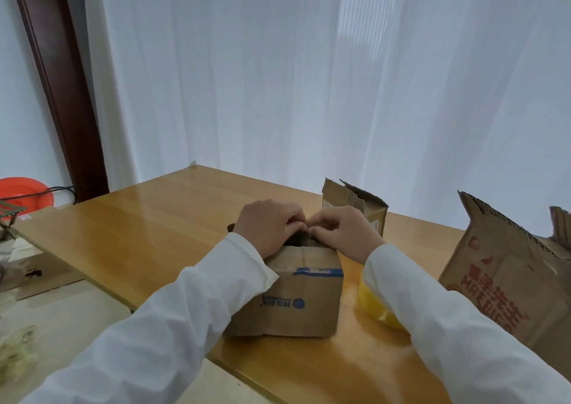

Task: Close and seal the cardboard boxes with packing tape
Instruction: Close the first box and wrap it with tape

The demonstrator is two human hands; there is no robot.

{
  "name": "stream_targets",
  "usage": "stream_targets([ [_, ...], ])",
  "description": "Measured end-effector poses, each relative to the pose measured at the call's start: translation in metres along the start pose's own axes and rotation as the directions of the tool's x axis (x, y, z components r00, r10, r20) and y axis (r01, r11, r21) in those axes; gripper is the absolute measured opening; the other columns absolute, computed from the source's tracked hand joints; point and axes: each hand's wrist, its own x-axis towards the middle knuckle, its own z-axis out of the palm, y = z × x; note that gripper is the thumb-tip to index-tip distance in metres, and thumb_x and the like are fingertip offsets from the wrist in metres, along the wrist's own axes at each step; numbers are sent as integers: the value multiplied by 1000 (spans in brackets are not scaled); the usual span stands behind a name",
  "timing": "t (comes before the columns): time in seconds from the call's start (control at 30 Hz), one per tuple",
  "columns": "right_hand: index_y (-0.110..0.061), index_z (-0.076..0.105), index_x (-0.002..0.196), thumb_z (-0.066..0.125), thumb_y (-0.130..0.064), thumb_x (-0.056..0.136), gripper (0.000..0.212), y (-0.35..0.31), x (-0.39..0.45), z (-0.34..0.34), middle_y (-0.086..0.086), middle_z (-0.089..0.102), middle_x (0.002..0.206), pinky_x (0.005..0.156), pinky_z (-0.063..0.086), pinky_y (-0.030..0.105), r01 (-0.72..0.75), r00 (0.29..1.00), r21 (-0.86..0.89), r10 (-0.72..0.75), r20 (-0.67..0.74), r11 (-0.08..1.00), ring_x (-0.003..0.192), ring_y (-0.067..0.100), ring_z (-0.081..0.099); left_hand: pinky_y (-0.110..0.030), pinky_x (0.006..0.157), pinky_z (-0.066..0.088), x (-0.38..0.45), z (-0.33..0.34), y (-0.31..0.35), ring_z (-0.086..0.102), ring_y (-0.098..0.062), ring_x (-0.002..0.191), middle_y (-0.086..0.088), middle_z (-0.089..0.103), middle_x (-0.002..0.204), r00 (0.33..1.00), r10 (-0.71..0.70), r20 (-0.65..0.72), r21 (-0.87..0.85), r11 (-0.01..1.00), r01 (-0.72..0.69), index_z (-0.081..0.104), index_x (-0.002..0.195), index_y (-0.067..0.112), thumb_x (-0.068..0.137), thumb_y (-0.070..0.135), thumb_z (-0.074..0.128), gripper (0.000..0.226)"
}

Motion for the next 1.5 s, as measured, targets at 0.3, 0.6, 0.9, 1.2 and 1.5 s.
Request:
stream_targets([
  [0.3,-20,72,79,57,-28,93,22,-1,-5,-5,1,68,77,76,55,21,-213,976,327,187,110,921,83,15,65,-5,59,26,-8,7,-6,62,-9,86,10,69,99,999,28,-31,-72,997,-30,67,98,27,91,39,57,17],
  [0.6,-21,72,96,56,-34,94,21,-3,-8,-6,-10,67,82,70,44,11,79,994,-221,-94,-59,972,74,3,58,-32,73,52,-3,4,-14,62,-14,74,3,69,77,979,-96,178,-427,889,165,71,81,15,90,46,55,36],
  [0.9,-18,69,95,51,-27,97,21,-3,-9,0,-10,62,84,67,41,18,191,964,-404,-248,-95,895,74,7,52,-23,74,42,3,5,-13,57,-11,83,3,70,96,965,-40,260,-140,987,78,70,104,22,96,35,49,26],
  [1.2,-24,69,93,48,-43,96,29,-4,-1,5,-12,58,81,68,47,22,63,991,-382,-105,-89,922,78,8,55,-12,57,26,-1,11,-10,50,-7,77,4,67,96,990,-17,142,29,1000,13,63,108,23,100,37,39,29],
  [1.5,-33,62,82,63,-37,88,8,-2,6,5,-11,66,82,78,54,32,-15,996,-164,1,-88,986,81,7,60,-30,76,43,13,-10,-15,57,-19,97,5,65,106,919,-107,380,143,988,56,66,107,32,97,36,44,24],
])
